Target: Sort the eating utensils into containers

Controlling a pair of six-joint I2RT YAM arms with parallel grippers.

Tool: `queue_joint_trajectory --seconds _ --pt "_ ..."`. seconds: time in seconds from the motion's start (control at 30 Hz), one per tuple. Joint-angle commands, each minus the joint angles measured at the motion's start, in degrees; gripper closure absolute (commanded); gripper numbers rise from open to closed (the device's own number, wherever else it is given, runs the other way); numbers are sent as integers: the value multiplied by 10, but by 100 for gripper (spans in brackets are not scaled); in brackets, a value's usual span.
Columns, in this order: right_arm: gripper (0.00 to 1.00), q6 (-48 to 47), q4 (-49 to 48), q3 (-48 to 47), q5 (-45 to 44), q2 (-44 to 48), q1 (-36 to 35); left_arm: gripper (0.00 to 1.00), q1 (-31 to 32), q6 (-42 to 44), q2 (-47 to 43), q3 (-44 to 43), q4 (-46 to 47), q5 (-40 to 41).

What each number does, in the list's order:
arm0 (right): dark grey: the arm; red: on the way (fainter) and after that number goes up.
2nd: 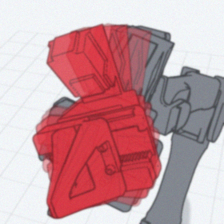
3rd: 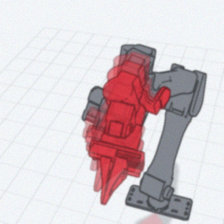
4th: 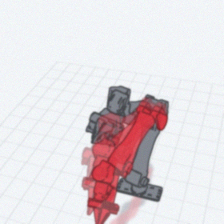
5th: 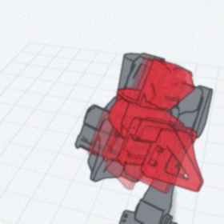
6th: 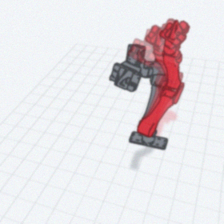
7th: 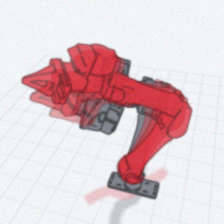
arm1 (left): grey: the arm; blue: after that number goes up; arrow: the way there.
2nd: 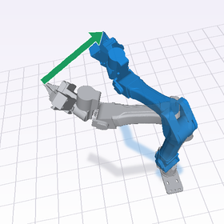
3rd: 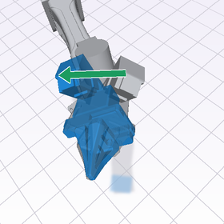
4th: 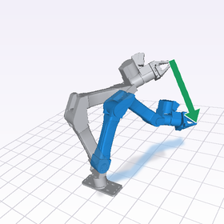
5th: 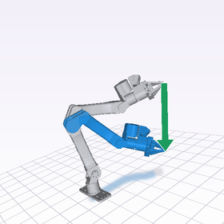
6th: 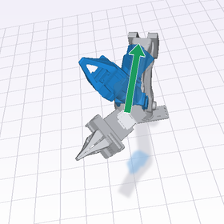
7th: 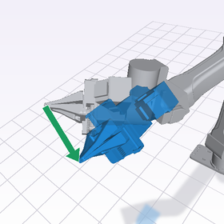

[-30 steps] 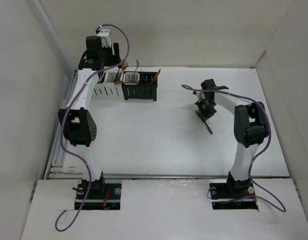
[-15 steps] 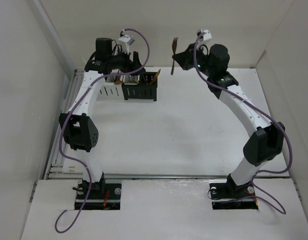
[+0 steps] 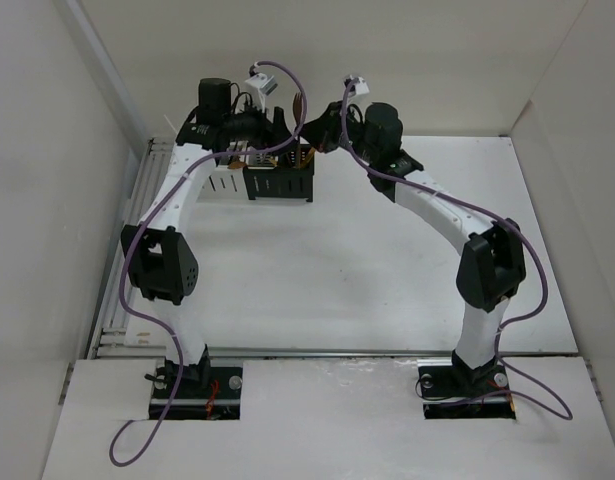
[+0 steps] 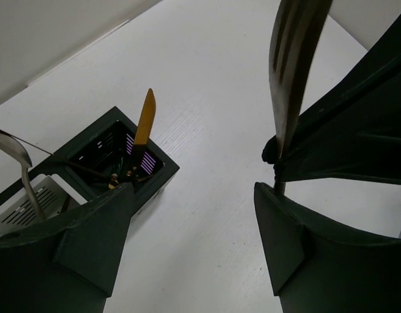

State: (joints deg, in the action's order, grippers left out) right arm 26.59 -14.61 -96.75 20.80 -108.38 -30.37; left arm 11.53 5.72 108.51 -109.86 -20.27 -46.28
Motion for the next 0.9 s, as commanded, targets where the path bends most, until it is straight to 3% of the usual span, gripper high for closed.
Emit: queue_joint_trajectory --seconds 0.0,0.43,0.57,0.87 --pt "100 19 -63 -20 -18 13 -7 30 16 6 -36 16 14 -50" --pt "100 -72 -18 59 -186 63 13 28 16 75 -36 -18 -30 17" --pt "100 -72 -18 39 -168 43 5 25 16 54 -30 -11 -15 -16" --pt "100 -45 -18 -15 -123 10 -35 24 27 16 -30 17 35 1"
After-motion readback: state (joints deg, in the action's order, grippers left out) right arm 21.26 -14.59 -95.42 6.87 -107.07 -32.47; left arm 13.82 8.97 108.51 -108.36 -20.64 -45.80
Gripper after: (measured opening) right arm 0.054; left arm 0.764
